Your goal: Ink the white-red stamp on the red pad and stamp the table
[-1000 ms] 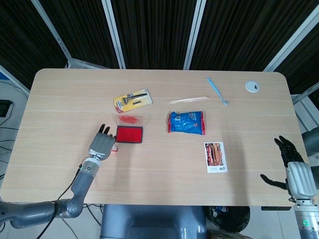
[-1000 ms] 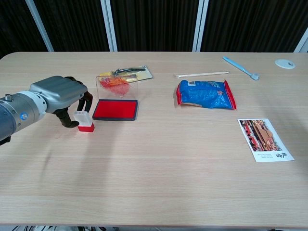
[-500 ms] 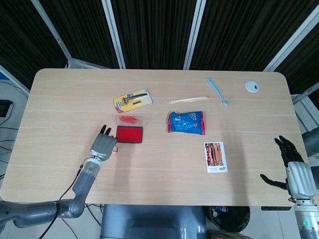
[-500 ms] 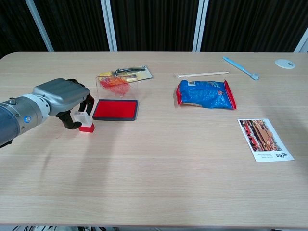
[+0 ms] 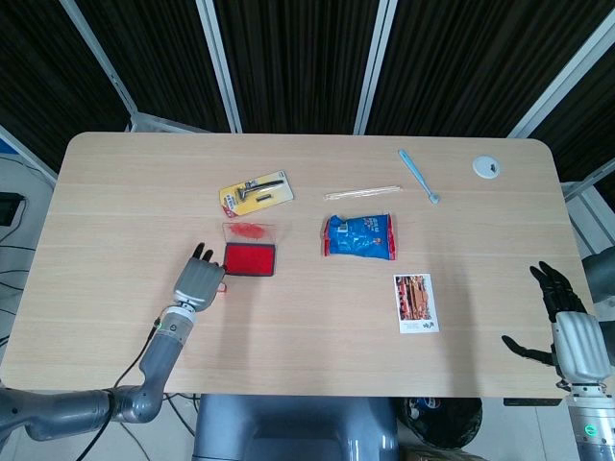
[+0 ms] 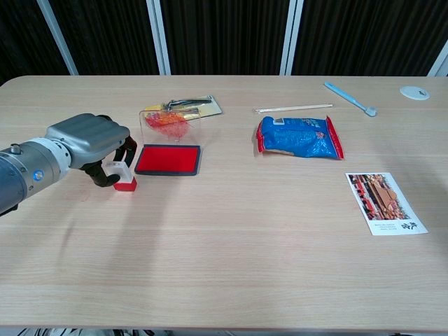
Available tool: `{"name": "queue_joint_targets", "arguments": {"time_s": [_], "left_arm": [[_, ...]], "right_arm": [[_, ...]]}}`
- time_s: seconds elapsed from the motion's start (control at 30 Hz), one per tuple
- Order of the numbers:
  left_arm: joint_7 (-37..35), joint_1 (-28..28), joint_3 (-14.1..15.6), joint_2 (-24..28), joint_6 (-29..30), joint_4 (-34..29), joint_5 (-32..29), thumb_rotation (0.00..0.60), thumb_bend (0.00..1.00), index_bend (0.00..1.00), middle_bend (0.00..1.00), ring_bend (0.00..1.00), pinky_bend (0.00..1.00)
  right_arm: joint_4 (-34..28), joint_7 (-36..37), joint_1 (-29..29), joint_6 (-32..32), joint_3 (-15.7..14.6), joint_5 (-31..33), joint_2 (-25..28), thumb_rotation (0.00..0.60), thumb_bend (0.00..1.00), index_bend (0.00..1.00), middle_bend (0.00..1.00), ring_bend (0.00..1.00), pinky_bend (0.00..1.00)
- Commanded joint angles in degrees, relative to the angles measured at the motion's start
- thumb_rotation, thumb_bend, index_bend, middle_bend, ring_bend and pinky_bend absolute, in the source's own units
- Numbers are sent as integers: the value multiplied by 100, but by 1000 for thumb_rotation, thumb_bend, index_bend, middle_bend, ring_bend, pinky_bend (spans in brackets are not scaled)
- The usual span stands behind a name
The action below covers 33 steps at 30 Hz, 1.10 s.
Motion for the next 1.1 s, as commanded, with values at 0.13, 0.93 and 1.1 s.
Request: {"name": "queue_joint_targets", "arguments": {"time_s": [0.13,0.93,1.1], "left_arm": [[-73,-24,-72,117,166,-152,206,600,506,621,621,254,211],[503,-824,-736,-231,-182,297,-589,600,525,682,683,439,482],[616,-987,-782,-353,-216,473,-736,600,525,691,691,449,488]], "right_arm": [[-5,-3,3,-9,-1,2,2,600,106,0,0,0,185],[-29,90,17,-91,27,110,34,600,108,0,0,0,186],[-32,118,17,-96,26,108,42,600,109,0,0,0,186]]}}
